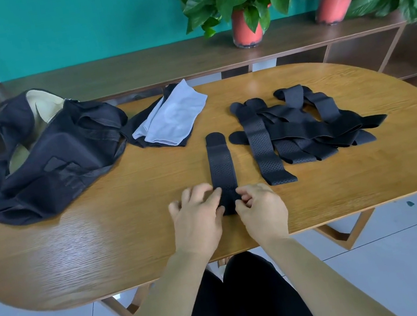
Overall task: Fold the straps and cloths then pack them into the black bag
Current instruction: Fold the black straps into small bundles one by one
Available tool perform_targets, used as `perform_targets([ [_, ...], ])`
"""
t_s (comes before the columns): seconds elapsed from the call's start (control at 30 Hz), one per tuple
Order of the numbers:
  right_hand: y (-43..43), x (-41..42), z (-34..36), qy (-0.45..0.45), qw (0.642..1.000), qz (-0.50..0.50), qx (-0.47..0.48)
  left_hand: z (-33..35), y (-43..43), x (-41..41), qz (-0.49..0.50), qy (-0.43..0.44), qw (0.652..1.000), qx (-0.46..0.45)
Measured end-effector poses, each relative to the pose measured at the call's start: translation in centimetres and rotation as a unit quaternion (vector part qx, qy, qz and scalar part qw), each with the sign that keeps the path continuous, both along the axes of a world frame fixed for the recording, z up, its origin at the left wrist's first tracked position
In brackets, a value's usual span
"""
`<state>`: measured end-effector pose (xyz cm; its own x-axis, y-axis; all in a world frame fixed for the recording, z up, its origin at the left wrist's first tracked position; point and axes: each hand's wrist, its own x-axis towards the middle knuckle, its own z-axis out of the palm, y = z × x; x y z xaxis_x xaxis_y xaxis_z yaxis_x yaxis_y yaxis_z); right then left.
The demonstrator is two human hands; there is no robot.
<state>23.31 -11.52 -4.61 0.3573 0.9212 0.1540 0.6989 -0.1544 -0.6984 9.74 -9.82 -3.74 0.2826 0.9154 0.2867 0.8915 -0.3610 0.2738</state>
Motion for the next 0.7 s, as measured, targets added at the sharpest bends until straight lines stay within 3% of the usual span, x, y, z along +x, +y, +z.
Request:
perform_targets([
  [0.1, -0.1, 0.1, 0.2, -0.018, 1.0, 0.017, -0.013, 0.3, 0.5, -0.4, -0.078, 0.036, 0.996, 0.002],
  [0.37, -1.8, 0.3, 0.9, -0.064, 0.991, 0.121, -0.016, 1.9, 0.5, -2.3, -0.143, 0.079, 0.984, -0.073],
  [0.5, -2.8, 0.9, 0.2, -0.119, 0.968, 0.215, 0.057, 1.9, -0.3, -3.5, -0.118, 0.016, 0.989, -0.083],
  [0.6, -2.8, 1.0, 0.2, -0.062, 0.976, 0.195, 0.071, 2.0, -1.2, -3.7, -0.092, -0.04, 0.988, -0.116],
  [0.7, -2.4, 0.7, 0.5, 0.0, 0.987, 0.154, 0.053, 1.3, -1.7, -3.6, -0.034, -0.173, 0.969, -0.175],
])
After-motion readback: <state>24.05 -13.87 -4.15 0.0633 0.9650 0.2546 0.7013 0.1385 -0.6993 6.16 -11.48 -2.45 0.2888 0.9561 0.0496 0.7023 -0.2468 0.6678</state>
